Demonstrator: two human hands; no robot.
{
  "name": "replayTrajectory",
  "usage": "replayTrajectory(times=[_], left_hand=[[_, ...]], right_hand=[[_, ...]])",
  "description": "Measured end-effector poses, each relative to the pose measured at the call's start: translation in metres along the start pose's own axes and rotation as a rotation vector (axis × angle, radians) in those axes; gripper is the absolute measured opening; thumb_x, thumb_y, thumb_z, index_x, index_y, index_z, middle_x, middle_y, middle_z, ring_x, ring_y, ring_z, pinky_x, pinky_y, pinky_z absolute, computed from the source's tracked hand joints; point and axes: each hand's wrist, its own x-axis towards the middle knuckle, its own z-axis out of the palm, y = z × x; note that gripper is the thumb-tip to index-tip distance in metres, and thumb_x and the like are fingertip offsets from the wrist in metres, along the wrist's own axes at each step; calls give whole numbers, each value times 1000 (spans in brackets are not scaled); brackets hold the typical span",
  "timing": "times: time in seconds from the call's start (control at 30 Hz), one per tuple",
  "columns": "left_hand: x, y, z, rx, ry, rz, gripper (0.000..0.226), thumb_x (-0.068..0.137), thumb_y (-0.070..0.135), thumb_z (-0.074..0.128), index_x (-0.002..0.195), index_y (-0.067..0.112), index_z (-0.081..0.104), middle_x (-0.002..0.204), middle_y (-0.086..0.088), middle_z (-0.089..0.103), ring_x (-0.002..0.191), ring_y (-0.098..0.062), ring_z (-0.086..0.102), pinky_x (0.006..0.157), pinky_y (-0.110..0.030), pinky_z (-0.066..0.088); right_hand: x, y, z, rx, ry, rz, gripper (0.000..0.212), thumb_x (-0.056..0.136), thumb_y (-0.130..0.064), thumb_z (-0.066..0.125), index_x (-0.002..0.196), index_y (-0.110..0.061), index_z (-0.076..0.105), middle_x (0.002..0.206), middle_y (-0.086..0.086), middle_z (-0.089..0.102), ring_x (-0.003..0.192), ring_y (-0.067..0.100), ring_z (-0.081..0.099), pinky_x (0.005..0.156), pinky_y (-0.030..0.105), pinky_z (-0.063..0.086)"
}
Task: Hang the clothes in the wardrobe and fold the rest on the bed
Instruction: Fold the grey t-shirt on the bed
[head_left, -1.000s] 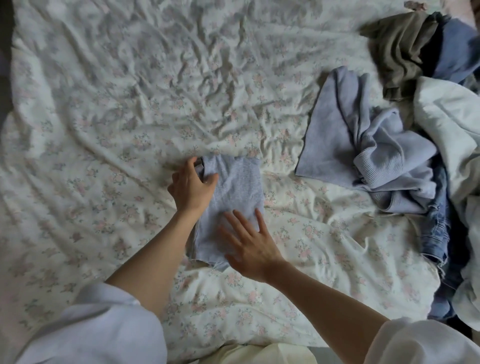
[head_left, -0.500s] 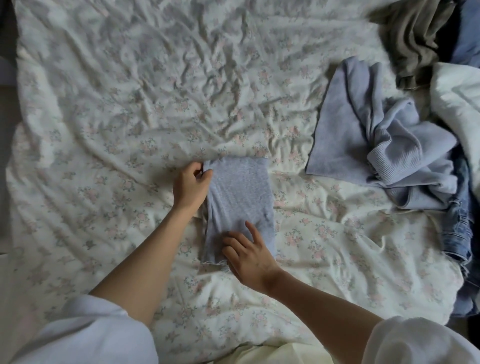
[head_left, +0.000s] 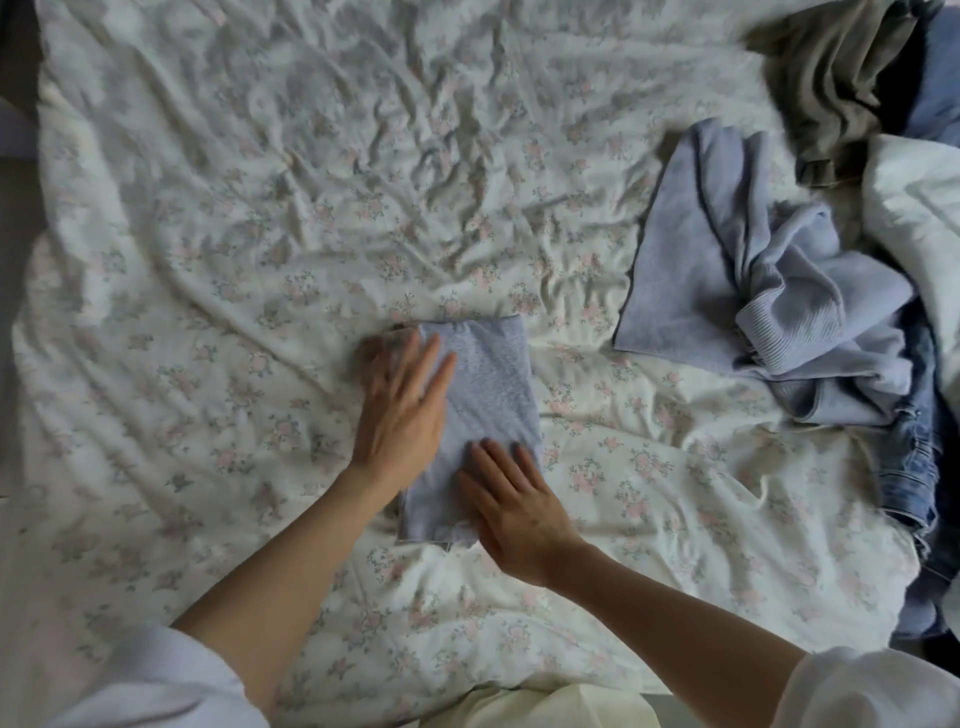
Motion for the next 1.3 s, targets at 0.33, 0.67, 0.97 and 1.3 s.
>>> replayTrajectory(times=[0.33, 0.67, 0.97, 1.3], left_hand=[[28, -30, 26, 184, -372, -170, 58, 98, 49, 30, 150, 31, 11, 160, -5, 1, 146, -30, -6, 111, -58, -8], [7, -21, -8, -250, 41, -699, 50, 90, 20, 55, 135, 1, 45, 139, -24, 41, 129, -42, 37, 103, -55, 33], [-39, 31, 6, -813, -32, -1084, 42, 86, 29, 65, 118, 7, 48, 96, -7, 59, 90, -30, 59, 77, -39, 49], [-16, 4, 15, -1087, -215, -1126, 56, 75, 27, 78, 113, 18, 39, 92, 16, 51, 77, 2, 51, 56, -16, 39]], right_hand=[[-24, 21, -4, 120, 45, -129, 38, 81, -27, 64, 117, -15, 64, 136, 6, 54, 134, 24, 42, 106, 51, 37], [-36, 26, -12, 153, 84, 4, 24, 82, -23, 58, 101, -16, 70, 109, 1, 69, 103, 19, 65, 89, 38, 53], [33, 21, -28, 533, 75, 751, 54, 95, -23, 46, 145, -18, 27, 133, 8, 46, 117, 24, 47, 91, 39, 46], [56, 23, -32, 847, 40, 1028, 50, 95, -32, 45, 140, -21, 26, 132, 11, 50, 118, 31, 47, 99, 51, 38]])
